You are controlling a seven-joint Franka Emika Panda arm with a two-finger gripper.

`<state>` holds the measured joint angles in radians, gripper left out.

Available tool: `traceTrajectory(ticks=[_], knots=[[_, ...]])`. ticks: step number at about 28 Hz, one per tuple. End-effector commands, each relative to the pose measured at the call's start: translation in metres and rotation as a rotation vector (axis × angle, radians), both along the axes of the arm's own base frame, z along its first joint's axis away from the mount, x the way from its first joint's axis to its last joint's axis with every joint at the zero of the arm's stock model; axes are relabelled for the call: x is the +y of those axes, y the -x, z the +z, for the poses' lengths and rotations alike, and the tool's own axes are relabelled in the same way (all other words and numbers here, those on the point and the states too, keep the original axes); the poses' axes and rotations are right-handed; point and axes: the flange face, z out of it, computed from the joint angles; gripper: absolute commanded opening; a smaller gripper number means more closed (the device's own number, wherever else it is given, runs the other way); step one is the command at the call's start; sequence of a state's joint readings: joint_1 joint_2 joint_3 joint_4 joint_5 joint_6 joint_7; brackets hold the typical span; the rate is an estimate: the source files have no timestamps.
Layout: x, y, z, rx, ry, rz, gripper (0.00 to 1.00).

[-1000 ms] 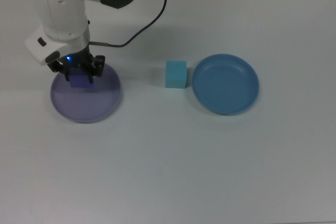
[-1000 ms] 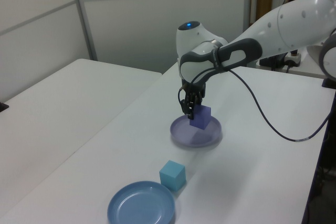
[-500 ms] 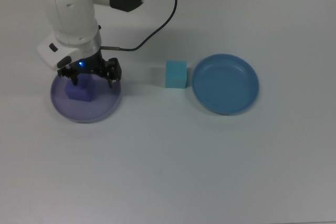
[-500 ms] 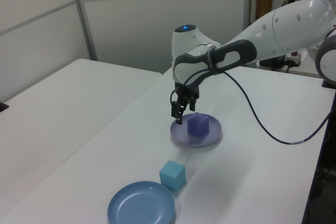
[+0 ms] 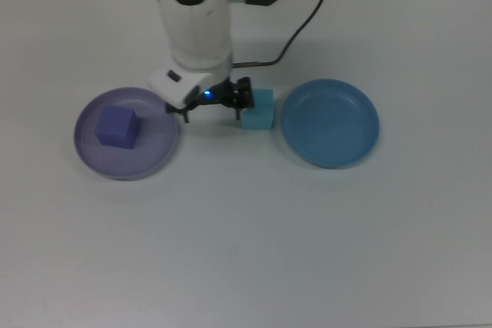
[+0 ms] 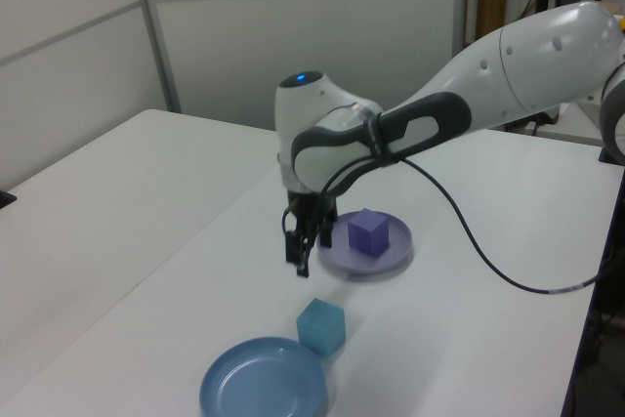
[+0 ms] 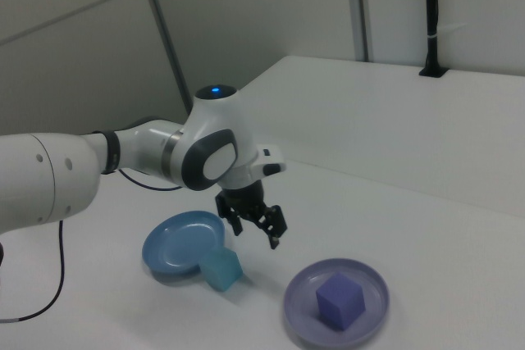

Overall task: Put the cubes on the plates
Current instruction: 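Move the gripper down onto the light-blue cube and grasp it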

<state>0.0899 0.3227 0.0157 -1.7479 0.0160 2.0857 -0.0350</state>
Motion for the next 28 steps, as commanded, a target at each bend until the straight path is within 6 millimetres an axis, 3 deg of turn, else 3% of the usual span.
traceTrajectory(ticks=[1,11,19,25,26,28], knots=[[0.034,0.017,-0.008,0.041,-0.01,0.001,1.0],[0.074,0.038,-0.033,0.089,0.009,0.053,1.0],[0.077,0.046,-0.046,0.109,0.034,0.073,0.99],[0.081,0.05,-0.048,0.113,0.051,0.079,0.62],[0.082,0.051,-0.048,0.112,0.053,0.079,0.52],[0.085,0.052,-0.046,0.11,0.056,0.087,0.43]])
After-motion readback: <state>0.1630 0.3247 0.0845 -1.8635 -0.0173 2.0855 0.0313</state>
